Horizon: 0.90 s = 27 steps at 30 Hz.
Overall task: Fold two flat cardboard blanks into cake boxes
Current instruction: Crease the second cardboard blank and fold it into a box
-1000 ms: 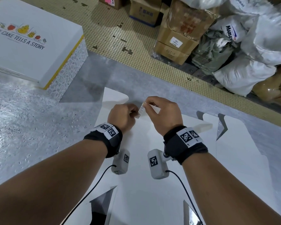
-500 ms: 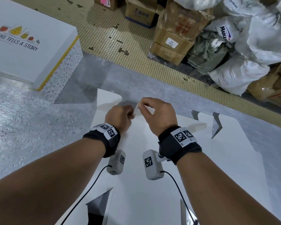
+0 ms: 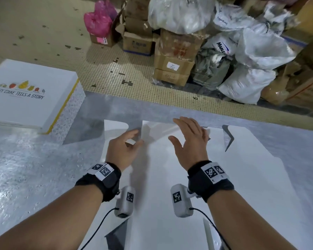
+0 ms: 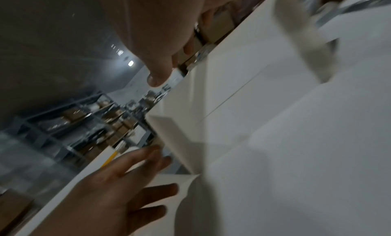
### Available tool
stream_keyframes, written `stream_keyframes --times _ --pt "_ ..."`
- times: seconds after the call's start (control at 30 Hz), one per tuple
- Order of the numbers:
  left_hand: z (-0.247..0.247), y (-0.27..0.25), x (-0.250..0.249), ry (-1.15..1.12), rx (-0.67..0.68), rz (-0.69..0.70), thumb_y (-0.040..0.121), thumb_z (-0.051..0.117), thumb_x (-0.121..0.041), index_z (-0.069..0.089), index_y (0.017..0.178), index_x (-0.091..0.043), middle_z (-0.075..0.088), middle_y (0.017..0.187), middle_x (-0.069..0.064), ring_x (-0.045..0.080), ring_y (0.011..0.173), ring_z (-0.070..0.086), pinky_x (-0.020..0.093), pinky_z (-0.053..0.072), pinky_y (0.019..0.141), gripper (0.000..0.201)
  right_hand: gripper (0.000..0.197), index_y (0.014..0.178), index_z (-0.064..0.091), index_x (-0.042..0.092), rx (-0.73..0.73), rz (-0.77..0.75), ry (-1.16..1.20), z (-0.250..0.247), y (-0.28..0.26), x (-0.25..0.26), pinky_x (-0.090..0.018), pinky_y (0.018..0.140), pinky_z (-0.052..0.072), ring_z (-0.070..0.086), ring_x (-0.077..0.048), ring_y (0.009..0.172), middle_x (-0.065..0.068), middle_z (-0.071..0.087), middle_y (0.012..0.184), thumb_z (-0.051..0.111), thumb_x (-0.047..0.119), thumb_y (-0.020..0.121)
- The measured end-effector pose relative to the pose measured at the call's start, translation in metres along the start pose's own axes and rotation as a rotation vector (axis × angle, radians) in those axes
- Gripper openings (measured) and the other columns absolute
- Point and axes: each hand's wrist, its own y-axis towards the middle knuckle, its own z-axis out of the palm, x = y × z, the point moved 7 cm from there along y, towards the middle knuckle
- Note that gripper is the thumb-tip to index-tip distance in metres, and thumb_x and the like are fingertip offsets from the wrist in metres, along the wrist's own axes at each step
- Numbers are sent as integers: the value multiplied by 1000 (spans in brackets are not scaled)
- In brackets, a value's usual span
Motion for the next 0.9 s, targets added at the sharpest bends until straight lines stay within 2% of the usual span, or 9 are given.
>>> stream_keyframes --times 0.07,0.2,0.33,0.47,0.53,0.63,0.73,0.8,0.9 --pt "-1 4 -11 -3 -27 23 88 73 -21 73 109 -26 73 92 -15 1 68 68 11 50 72 21 50 138 50 31 -59 94 13 -17 -20 -25 -46 117 17 26 -18 147 6 40 152 67 26 92" --pt "-3 7 -24 72 -87 29 92 66 -16 69 98 -22 71 87 -8 11 74 68 24 48 71 9 46 133 54 29 -44 288 48 -35 -75 -93 -50 114 30 38 -19 140 3 48 145 67 19 91" --pt "10 -16 -27 149 -61 51 91 64 -12 63 100 -15 64 85 -5 15 71 60 26 41 73 9 46 130 56 34 136 505 -64 -36 -146 -161 -49 109 37 46 -17 134 7 52 141 64 14 90" --pt "53 -50 -27 205 120 155 88 67 -9 63 98 -25 65 89 -6 9 79 60 28 48 76 19 55 123 54 43 358 638 -63 -34 -200 -214 -41 111 36 43 -14 134 16 45 142 52 2 87" --pt "83 -69 -29 249 273 224 88 68 -10 66 106 -27 64 105 -9 10 97 59 28 48 87 25 63 123 57 41 378 581 -17 -35 -211 -229 -36 115 34 39 -15 139 12 44 147 47 -7 83" --pt "131 -101 -32 351 509 238 89 68 -18 64 123 -29 56 131 -10 12 128 45 30 45 103 35 67 137 55 27 464 465 -33 -39 -214 -239 -26 118 25 26 -14 145 11 37 154 47 -10 83" --pt "167 -131 -33 500 633 149 89 70 -33 53 139 -35 34 155 -13 11 148 21 39 24 121 52 67 145 48 28 585 362 -4 -46 -215 -244 -20 118 14 16 -12 147 14 28 157 53 0 84" --pt "186 -152 -36 559 702 129 90 68 -40 40 148 -39 13 159 -20 10 153 -1 36 6 125 64 62 146 46 30 626 251 -19 -52 -216 -247 -22 119 16 17 -13 147 14 25 159 58 16 87" --pt "210 -179 -41 665 786 125 93 63 -43 23 154 -43 -15 156 -22 11 148 -26 34 -13 121 73 62 149 39 33 701 109 -62 -55 -219 -251 -38 119 25 18 -15 146 13 17 163 57 38 90"
